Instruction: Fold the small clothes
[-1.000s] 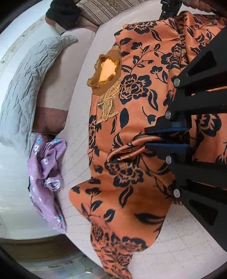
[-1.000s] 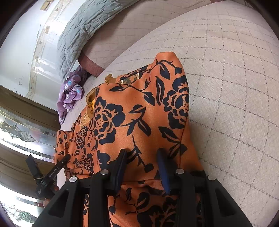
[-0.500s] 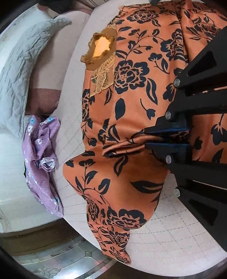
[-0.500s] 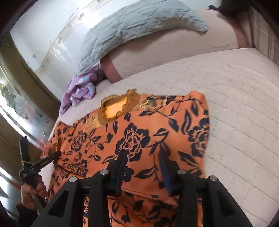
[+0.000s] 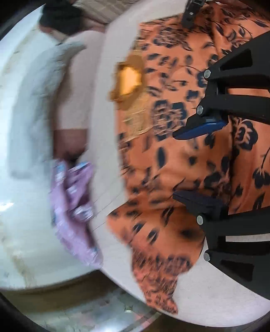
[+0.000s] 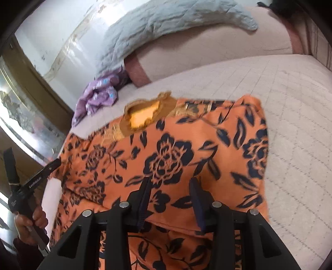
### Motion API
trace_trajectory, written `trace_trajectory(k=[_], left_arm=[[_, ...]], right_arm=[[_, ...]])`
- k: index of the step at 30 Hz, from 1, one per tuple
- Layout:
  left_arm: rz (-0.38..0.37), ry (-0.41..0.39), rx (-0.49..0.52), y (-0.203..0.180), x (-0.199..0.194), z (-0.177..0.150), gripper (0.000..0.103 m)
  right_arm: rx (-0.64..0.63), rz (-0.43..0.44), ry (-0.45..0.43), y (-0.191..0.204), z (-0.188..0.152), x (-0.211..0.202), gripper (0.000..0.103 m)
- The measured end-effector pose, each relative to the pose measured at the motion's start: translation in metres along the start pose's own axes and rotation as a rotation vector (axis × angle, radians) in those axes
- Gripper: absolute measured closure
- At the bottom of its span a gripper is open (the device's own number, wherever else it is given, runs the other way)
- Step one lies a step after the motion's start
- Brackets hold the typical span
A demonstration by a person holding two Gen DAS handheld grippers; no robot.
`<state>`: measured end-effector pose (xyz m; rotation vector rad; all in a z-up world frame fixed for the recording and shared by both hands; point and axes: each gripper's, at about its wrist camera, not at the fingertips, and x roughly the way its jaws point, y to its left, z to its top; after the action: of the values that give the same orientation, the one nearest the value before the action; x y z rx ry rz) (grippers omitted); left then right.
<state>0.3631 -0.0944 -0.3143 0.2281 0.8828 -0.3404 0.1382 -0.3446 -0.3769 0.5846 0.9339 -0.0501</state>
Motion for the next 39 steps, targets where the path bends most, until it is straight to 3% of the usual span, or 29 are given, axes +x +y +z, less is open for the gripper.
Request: trace_trajectory(k=[3, 5, 8, 11, 12, 14, 18, 23, 25, 29, 32, 39], left_arm=[[0.009, 0.123, 0.032, -0.01, 0.026, -0.01, 0.051], [0.026, 0.104, 0.053, -0.015, 0.021, -0.012, 0.051], [-0.03, 0.05, 0.005, -0.009, 0.004, -0.005, 0.049], [-0.038, -0.017, -0.074, 0.008, -0.016, 0.001, 0.036], [-0.03, -0.045, -0.105, 0.017, -0.023, 0.004, 0.033], [-0.003, -0.091, -0.181, 0.042, -0.035, 0.009, 0.03], [0.062, -0.141, -0.412, 0.109, -0.052, 0.007, 0.014], [0.075, -0.089, -0.757, 0.202, -0.04, -0.016, 0.014], [0.122, -0.063, -0.88, 0.235, -0.03, -0.03, 0.014], [0.186, -0.002, -0.931, 0.271, -0.011, -0.038, 0.014], [0.186, 0.025, -0.982, 0.295, 0.005, -0.04, 0.014], [0.166, -0.027, -1.078, 0.334, 0.019, -0.038, 0.015]], right_arm=[[-0.02, -0.026, 0.012, 0.004, -0.004, 0.005, 0.062], [-0.017, -0.014, 0.01, 0.004, -0.004, 0.0, 0.061], [-0.029, 0.033, -0.025, 0.01, -0.004, -0.009, 0.061], [-0.063, 0.042, 0.01, 0.017, -0.009, -0.003, 0.061], [-0.066, 0.025, 0.045, 0.017, -0.012, 0.005, 0.061], [-0.086, 0.008, 0.023, 0.019, -0.016, 0.006, 0.061], [-0.078, 0.015, 0.029, 0.017, -0.016, 0.005, 0.061], [-0.084, 0.013, 0.021, 0.017, -0.016, 0.006, 0.06], [-0.087, 0.013, 0.018, 0.018, -0.018, 0.005, 0.058], [-0.098, 0.012, 0.018, 0.023, -0.018, 0.006, 0.053], [-0.118, -0.001, 0.016, 0.026, -0.02, 0.006, 0.051], [-0.118, -0.001, 0.012, 0.026, -0.021, 0.007, 0.05]])
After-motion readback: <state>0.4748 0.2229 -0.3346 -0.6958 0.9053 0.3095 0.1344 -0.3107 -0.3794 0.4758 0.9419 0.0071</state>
